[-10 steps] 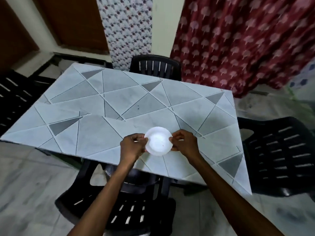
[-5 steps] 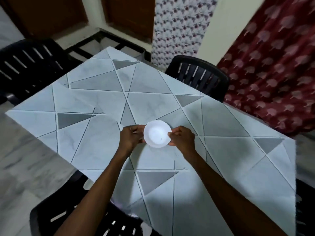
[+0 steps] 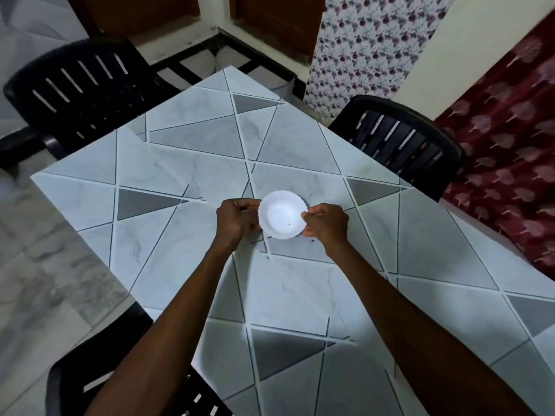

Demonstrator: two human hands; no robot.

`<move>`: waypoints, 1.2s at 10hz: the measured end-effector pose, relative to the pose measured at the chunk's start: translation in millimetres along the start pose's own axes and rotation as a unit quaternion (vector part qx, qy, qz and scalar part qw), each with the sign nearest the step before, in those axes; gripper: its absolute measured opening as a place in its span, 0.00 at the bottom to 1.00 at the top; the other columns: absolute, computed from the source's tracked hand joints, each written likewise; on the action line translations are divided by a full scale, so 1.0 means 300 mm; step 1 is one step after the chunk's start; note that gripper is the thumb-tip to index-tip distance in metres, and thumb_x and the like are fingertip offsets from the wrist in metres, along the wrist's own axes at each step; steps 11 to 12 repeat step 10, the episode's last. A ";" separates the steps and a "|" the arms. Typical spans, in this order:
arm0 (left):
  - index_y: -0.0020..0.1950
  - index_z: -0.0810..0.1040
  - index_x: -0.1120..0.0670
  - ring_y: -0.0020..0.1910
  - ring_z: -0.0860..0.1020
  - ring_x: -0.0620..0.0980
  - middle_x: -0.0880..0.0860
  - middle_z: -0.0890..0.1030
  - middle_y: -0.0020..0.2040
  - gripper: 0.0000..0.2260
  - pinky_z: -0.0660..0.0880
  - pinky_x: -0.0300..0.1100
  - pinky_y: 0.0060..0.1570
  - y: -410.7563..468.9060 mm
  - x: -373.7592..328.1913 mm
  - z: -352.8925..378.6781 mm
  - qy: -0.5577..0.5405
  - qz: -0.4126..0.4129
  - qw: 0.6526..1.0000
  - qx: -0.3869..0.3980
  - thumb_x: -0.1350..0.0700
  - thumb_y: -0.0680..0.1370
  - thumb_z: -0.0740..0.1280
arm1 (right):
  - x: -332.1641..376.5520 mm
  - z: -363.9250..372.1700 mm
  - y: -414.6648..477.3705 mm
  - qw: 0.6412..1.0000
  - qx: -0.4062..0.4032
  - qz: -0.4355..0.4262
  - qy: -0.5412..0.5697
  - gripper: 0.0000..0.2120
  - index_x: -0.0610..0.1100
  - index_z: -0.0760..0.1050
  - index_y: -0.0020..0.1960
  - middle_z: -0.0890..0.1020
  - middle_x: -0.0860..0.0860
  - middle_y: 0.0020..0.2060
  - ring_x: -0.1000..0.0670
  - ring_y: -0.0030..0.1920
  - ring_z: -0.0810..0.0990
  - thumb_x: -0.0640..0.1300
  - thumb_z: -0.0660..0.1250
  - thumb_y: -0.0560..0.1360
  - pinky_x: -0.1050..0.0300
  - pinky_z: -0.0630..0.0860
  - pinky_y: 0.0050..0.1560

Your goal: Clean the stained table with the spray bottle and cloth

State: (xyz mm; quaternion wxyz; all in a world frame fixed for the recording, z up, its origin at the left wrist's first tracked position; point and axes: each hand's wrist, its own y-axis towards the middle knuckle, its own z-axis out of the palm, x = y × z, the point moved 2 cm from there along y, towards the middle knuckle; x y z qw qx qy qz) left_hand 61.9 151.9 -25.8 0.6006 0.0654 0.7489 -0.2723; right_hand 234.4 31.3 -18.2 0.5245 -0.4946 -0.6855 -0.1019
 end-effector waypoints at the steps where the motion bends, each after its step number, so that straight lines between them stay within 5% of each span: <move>1: 0.47 0.86 0.56 0.32 0.82 0.49 0.53 0.86 0.36 0.11 0.81 0.41 0.35 0.014 0.006 -0.004 0.001 -0.007 1.000 -0.008 0.69 0.71 0.71 | 0.008 -0.005 0.013 0.999 0.016 0.013 0.028 0.03 0.39 0.81 0.45 0.84 0.45 0.35 0.51 0.26 0.83 0.36 0.74 0.73 0.51 0.85 0.36; 3: 0.50 0.86 0.59 0.37 0.83 0.56 0.60 0.85 0.42 0.10 0.84 0.50 0.44 0.033 0.017 -0.010 -0.016 -0.012 0.999 -0.034 0.68 0.73 0.70 | -0.016 -0.139 -0.023 0.990 0.007 0.033 0.136 0.05 0.32 0.81 0.48 0.79 0.43 0.32 0.49 0.30 0.79 0.32 0.73 0.73 0.56 0.83 0.33; 6: 0.52 0.84 0.55 0.40 0.81 0.51 0.54 0.84 0.42 0.13 0.83 0.58 0.44 0.000 0.014 0.019 0.022 -0.010 0.999 -0.045 0.67 0.70 0.71 | -0.270 -0.363 -0.176 0.997 -0.033 0.054 0.043 0.07 0.43 0.81 0.40 0.82 0.44 0.31 0.47 0.32 0.82 0.33 0.74 0.73 0.46 0.85 0.43; 8: 0.48 0.81 0.46 0.48 0.83 0.53 0.49 0.84 0.44 0.12 0.82 0.57 0.50 0.001 0.034 0.024 0.028 -0.011 0.997 -0.069 0.58 0.68 0.73 | -0.283 -0.360 -0.169 0.998 -0.039 0.038 0.027 0.05 0.42 0.81 0.42 0.83 0.46 0.32 0.48 0.31 0.82 0.34 0.75 0.73 0.44 0.85 0.43; 10: 0.65 0.73 0.55 0.54 0.79 0.54 0.55 0.81 0.56 0.19 0.76 0.51 0.60 -0.075 0.019 0.053 0.059 -0.018 0.991 -0.120 0.56 0.75 0.72 | -0.296 -0.361 -0.170 0.999 -0.017 0.031 0.035 0.03 0.38 0.82 0.44 0.83 0.46 0.34 0.49 0.32 0.82 0.37 0.75 0.74 0.44 0.85 0.44; 12: 0.65 0.73 0.55 0.54 0.79 0.54 0.55 0.81 0.56 0.19 0.76 0.51 0.60 -0.075 0.019 0.053 0.059 -0.018 0.991 -0.120 0.56 0.75 0.72 | -0.296 -0.361 -0.170 0.999 -0.017 0.031 0.035 0.03 0.38 0.82 0.44 0.83 0.46 0.34 0.49 0.32 0.82 0.37 0.75 0.74 0.44 0.85 0.44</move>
